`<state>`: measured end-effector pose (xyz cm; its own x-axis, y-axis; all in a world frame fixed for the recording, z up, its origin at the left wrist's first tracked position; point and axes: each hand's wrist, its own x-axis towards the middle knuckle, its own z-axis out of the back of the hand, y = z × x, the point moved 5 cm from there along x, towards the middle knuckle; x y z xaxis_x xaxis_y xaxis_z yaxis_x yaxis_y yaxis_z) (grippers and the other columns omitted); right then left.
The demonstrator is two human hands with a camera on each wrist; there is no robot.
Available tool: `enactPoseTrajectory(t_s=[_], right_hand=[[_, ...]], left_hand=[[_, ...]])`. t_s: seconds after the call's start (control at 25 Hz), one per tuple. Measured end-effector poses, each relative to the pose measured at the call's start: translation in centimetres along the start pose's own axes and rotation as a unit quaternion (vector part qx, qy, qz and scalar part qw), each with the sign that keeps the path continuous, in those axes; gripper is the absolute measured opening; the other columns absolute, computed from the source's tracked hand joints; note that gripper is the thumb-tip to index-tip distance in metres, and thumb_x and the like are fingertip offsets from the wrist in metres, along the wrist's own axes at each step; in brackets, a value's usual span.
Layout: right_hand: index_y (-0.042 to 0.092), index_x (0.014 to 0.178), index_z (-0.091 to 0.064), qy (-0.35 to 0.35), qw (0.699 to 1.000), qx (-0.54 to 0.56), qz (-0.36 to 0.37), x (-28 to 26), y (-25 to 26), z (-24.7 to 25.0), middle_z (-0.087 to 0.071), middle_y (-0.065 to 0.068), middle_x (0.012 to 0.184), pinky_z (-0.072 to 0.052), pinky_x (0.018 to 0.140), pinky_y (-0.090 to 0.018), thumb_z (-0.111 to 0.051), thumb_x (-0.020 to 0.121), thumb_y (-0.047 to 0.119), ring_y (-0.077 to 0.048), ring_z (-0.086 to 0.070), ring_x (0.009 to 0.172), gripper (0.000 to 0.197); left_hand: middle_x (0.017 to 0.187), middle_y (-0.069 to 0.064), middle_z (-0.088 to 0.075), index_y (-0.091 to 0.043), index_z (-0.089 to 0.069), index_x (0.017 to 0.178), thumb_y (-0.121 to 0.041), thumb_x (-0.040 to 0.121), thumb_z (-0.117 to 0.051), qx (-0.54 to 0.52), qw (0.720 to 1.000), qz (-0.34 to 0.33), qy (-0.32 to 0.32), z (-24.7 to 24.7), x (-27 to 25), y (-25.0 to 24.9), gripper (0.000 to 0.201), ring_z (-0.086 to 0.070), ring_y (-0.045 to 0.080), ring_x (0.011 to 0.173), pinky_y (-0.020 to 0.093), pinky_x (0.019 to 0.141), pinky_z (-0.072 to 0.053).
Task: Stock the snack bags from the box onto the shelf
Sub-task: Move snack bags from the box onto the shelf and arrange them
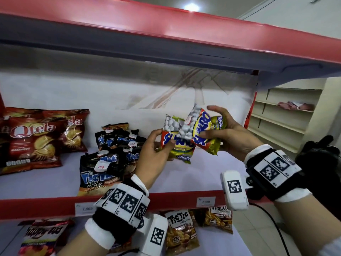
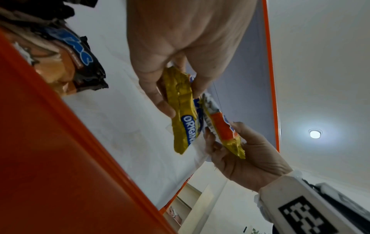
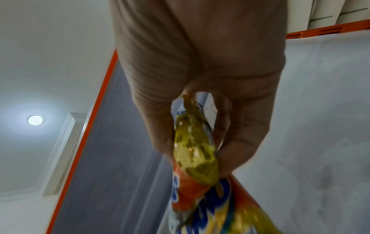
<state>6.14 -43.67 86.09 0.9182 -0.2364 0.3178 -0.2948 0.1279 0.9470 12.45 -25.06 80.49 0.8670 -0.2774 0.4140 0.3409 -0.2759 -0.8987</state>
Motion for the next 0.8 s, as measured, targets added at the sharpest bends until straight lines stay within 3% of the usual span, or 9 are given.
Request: enactPoseTrajectory(t_s=[0.12, 0.24, 0.36, 0.48, 0.6, 0.68, 0.8], right_hand=[[0.028, 0.092, -0.060, 0.005, 1.000, -0.005, -0.007, 0.1, -0.5, -0.4, -0.072, 0.000, 0.085, -0.058, 0.062, -0.032, -0.082, 0.058, 0.003, -0.022, -0.071, 0.076, 0.048], [0.029, 0.090, -0.057, 0.028, 0.999, 0.001, -0.028, 1.7, -0.6, -1.1, -0.072, -0.001, 0.083, -0.058, 0.064, -0.035, -0.081, 0.061, 0.001, -0.023, -0.070, 0.073, 0.047], [0.030, 0.098, -0.055, -0.026, 0.999, 0.020, -0.025, 5.2, -0.6, -0.8, -0.071, 0.001, 0.085, -0.057, 0.059, -0.035, -0.079, 0.064, -0.002, -0.021, -0.070, 0.070, 0.053], [0.027, 0.103, -0.054, -0.090, 0.994, -0.005, -0.066, 8.6, -2.8, -0.7, -0.069, -0.003, 0.093, -0.057, 0.067, -0.042, -0.078, 0.066, -0.004, -0.027, -0.068, 0.077, 0.054], [0.006, 0.107, -0.065, -0.076, 0.978, -0.110, -0.161, 10.8, -6.7, -0.8, -0.068, -0.020, 0.104, -0.052, 0.087, -0.053, -0.076, 0.073, 0.002, -0.037, -0.065, 0.097, 0.036], [0.000, 0.116, -0.062, -0.080, 0.958, -0.185, -0.204, 11.7, -8.9, -0.4, -0.065, -0.022, 0.114, -0.049, 0.093, -0.051, -0.077, 0.077, 0.013, -0.037, -0.063, 0.106, 0.044], [0.000, 0.125, -0.056, -0.084, 0.940, -0.258, -0.206, 13.1, -10.5, 0.1, -0.059, -0.018, 0.127, -0.046, 0.098, -0.043, -0.075, 0.079, 0.023, -0.033, -0.057, 0.115, 0.055]], left_hand=[[0.104, 0.014, -0.064, -0.019, -0.052, 0.107, -0.011, 0.091, -0.058, -0.056, 0.998, 0.025, 0.003, -1.2, -0.1, 0.0, 0.019, -0.068, 0.013, 0.072, 0.032, 0.062, -0.060], [0.111, 0.009, -0.062, -0.020, -0.047, 0.120, -0.015, 0.096, -0.052, -0.067, 0.997, 0.046, 0.018, -1.8, 0.0, -0.2, 0.025, -0.065, 0.014, 0.087, 0.038, 0.077, -0.059], [0.121, 0.007, -0.055, -0.022, -0.039, 0.136, -0.018, 0.094, -0.055, -0.011, 0.996, 0.083, 0.001, -0.9, 0.0, 0.2, 0.045, -0.057, 0.014, 0.101, 0.043, 0.096, -0.049], [0.121, 0.013, -0.054, -0.012, -0.046, 0.131, -0.011, 0.093, -0.057, 0.053, 0.995, 0.089, -0.012, 0.3, -0.4, 0.7, 0.040, -0.055, 0.021, 0.108, 0.043, 0.101, -0.045], [0.098, 0.002, -0.059, -0.006, -0.055, 0.120, -0.005, 0.092, -0.056, 0.089, 0.993, 0.070, -0.008, 1.2, -0.7, 1.2, 0.028, -0.058, 0.010, 0.092, 0.030, 0.088, -0.049], [0.086, -0.004, -0.059, -0.007, -0.057, 0.114, -0.004, 0.091, -0.056, 0.116, 0.992, 0.059, -0.001, 1.8, -0.9, 1.9, 0.023, -0.056, 0.002, 0.079, 0.019, 0.074, -0.047], [0.084, -0.004, -0.064, -0.016, -0.059, 0.105, -0.012, 0.090, -0.060, 0.199, 0.979, 0.040, 0.017, 2.3, -1.4, 3.6, 0.015, -0.056, 0.002, 0.073, 0.011, 0.064, -0.044]])
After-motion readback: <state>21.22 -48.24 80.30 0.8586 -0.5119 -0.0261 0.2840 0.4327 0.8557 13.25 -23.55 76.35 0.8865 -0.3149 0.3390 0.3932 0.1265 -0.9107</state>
